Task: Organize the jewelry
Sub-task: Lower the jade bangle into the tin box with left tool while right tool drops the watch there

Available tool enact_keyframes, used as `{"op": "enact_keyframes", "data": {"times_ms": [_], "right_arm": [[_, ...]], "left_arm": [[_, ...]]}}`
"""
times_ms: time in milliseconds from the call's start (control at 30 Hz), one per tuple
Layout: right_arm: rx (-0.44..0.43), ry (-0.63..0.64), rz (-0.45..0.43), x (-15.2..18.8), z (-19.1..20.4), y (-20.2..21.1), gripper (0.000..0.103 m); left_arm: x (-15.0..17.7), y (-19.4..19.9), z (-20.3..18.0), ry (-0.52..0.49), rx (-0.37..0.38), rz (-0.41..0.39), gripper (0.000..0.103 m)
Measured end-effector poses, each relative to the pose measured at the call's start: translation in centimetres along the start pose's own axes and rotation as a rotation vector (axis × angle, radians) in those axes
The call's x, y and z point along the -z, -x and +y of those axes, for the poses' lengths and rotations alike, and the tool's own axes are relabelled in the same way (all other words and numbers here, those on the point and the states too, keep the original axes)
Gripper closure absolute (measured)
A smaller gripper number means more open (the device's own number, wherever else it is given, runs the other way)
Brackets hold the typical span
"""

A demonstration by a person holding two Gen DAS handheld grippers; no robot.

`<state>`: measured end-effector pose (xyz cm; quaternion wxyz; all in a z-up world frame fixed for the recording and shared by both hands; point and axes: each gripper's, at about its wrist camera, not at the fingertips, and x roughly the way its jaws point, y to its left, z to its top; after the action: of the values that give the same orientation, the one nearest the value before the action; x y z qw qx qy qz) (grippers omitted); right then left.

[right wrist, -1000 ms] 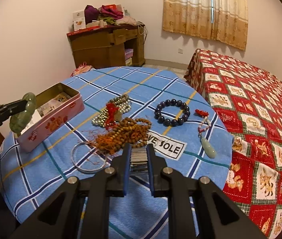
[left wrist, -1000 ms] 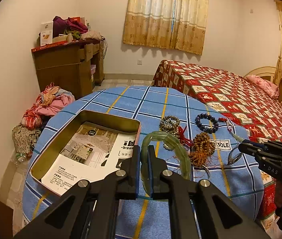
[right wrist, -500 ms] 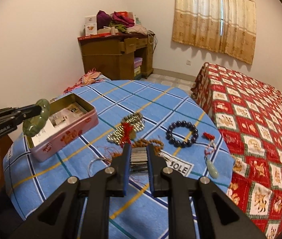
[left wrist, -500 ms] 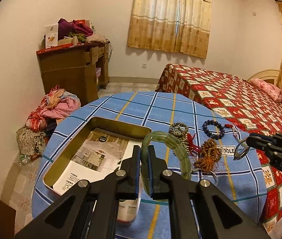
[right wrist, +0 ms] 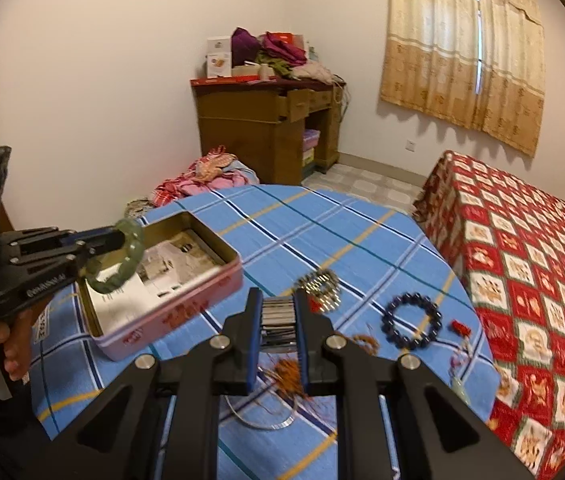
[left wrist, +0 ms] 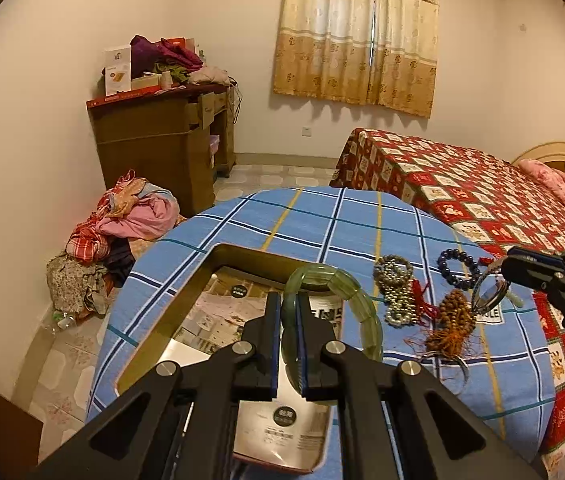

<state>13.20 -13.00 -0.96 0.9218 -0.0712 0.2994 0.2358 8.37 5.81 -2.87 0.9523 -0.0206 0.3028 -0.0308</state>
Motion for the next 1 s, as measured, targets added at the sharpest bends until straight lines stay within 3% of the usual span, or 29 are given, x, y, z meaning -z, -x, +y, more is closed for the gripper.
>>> {"op": "enact_keyframes", "data": {"times_ms": [533,1000], "right_arm": [[-0.08,0.028,-0.007,-2.8,3.6,-4.4,0.086],[-0.12,0.016,0.004,-3.8,5.7,-7.5,0.086]], "left_arm": [[-0.5,-3.4,3.2,0.026,-0.047,0.057,0.097],[-2.0,-4.4,4.4,0.025,-0.081,0.044,0.097]]}}
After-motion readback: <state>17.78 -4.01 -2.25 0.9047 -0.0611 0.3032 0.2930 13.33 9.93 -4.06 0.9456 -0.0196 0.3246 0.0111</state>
